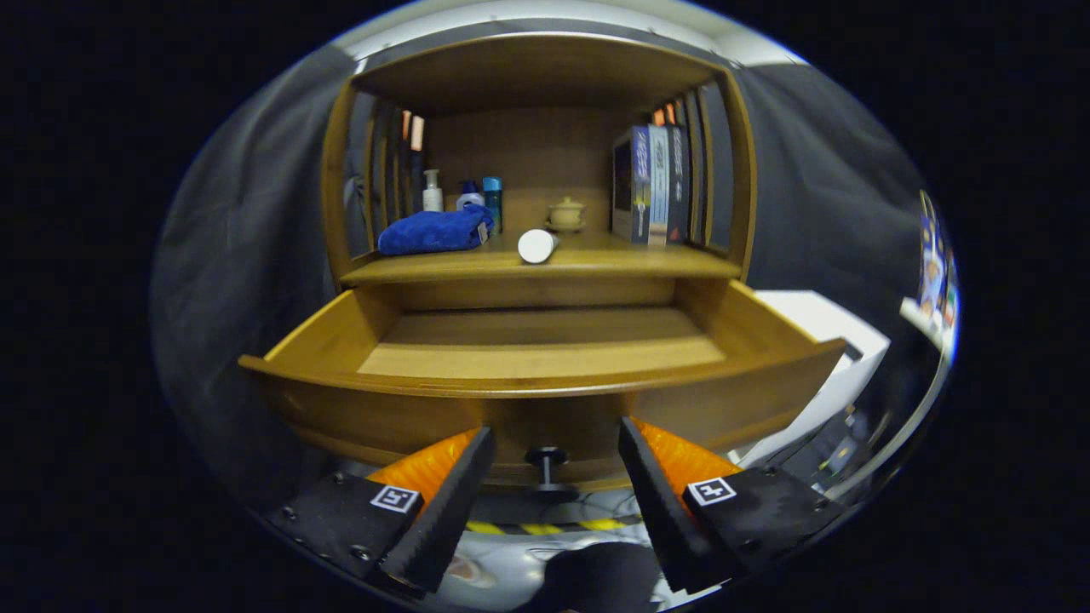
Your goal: Pull open the drawer, take out the items inside it, and place them on the countertop above the cabinet.
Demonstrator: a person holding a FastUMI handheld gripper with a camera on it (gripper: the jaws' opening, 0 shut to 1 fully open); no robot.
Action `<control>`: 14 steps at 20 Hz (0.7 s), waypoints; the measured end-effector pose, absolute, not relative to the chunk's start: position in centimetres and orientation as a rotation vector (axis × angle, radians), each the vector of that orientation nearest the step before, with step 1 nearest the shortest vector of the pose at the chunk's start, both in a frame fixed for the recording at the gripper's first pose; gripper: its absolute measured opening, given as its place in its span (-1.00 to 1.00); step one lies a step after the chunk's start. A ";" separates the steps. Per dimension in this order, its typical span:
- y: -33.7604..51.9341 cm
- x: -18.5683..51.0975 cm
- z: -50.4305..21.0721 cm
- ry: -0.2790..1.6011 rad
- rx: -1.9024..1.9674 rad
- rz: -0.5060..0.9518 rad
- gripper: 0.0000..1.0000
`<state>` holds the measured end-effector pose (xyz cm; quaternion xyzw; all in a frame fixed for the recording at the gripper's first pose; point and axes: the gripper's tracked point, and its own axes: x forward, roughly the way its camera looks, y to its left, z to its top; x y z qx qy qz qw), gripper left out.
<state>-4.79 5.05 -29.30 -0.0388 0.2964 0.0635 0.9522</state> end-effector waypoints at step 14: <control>6.3 2.8 -28.8 0.507 -0.178 0.127 0.98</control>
